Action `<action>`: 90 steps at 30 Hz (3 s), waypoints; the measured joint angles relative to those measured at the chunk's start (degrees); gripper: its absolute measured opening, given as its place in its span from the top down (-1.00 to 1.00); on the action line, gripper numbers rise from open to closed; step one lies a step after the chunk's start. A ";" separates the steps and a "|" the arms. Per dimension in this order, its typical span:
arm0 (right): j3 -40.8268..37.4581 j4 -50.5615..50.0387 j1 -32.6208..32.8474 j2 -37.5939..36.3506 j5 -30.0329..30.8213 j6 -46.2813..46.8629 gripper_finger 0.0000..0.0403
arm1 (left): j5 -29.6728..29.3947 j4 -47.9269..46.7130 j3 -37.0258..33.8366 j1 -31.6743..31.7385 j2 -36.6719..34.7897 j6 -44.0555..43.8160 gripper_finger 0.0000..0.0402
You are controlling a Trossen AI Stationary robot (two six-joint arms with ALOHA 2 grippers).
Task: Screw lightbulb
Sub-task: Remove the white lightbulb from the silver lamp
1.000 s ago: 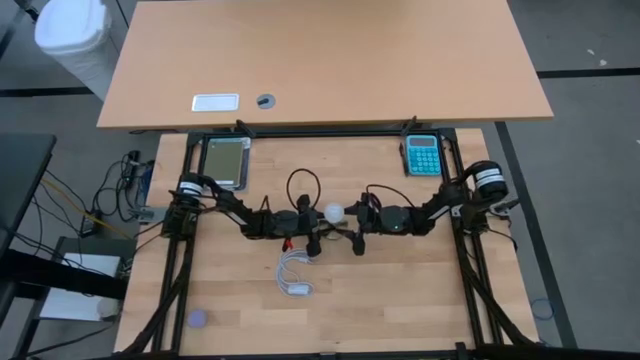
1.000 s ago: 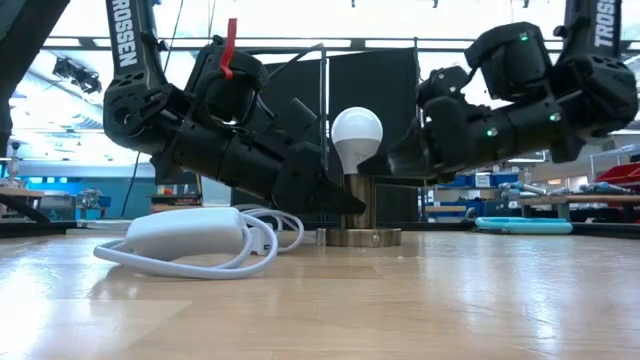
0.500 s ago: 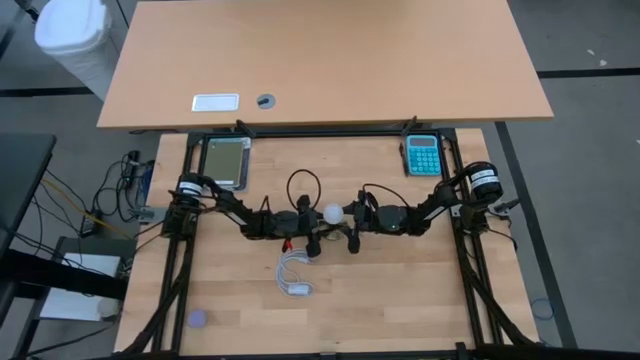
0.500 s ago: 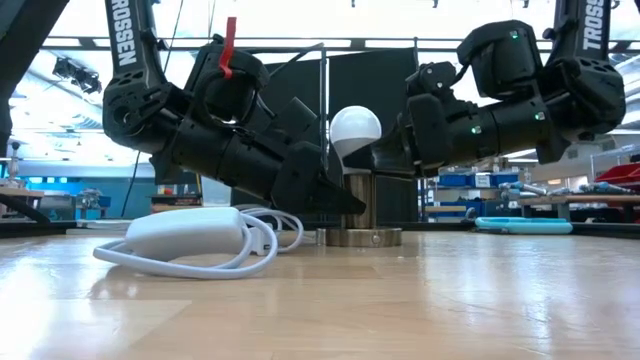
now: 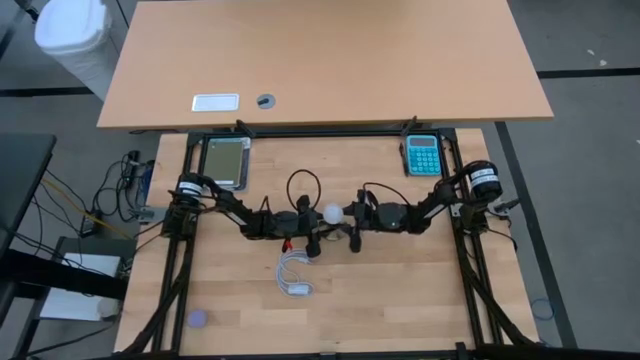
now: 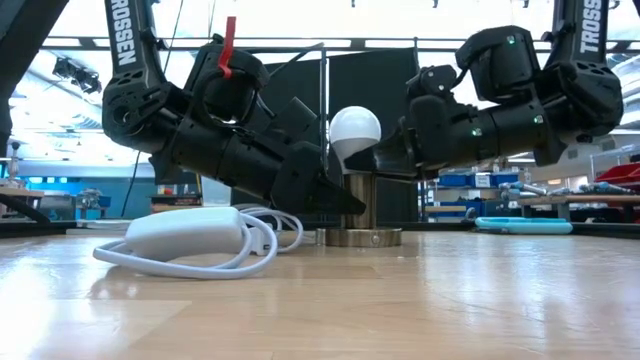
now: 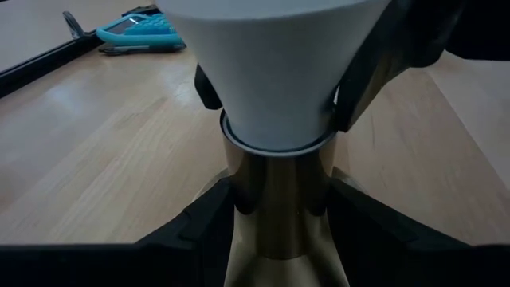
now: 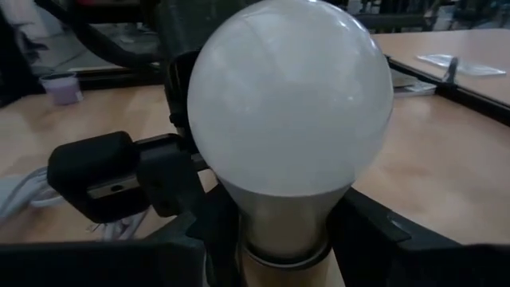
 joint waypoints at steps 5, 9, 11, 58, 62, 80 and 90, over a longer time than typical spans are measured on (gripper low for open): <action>-1.04 0.76 -3.21 -0.13 -8.03 0.54 0.18 | 0.01 -0.01 0.00 0.00 0.00 -0.02 0.06; -1.08 0.69 -6.86 -0.13 -17.62 -0.37 0.18 | 0.01 -0.01 0.00 0.00 0.00 -0.04 0.06; -1.08 0.60 -8.76 -0.13 -23.05 -1.44 0.18 | 0.16 -0.01 0.00 0.00 0.00 -0.04 0.06; -5.16 -10.99 -8.03 -10.51 -13.62 0.31 -0.44 | -0.21 -0.07 -0.02 0.09 0.07 -0.16 0.06; -6.37 -8.14 -1.82 -10.33 -2.15 1.54 -0.44 | -0.45 -0.12 -0.02 0.09 0.07 -0.22 0.06; 0.92 -10.33 10.68 -3.78 26.94 13.11 -0.44 | -2.05 -0.07 -0.07 0.04 0.09 -1.17 0.06; 8.00 -0.79 10.64 8.03 32.05 7.87 -0.44 | -2.38 -0.13 -0.13 0.04 0.10 -1.29 0.06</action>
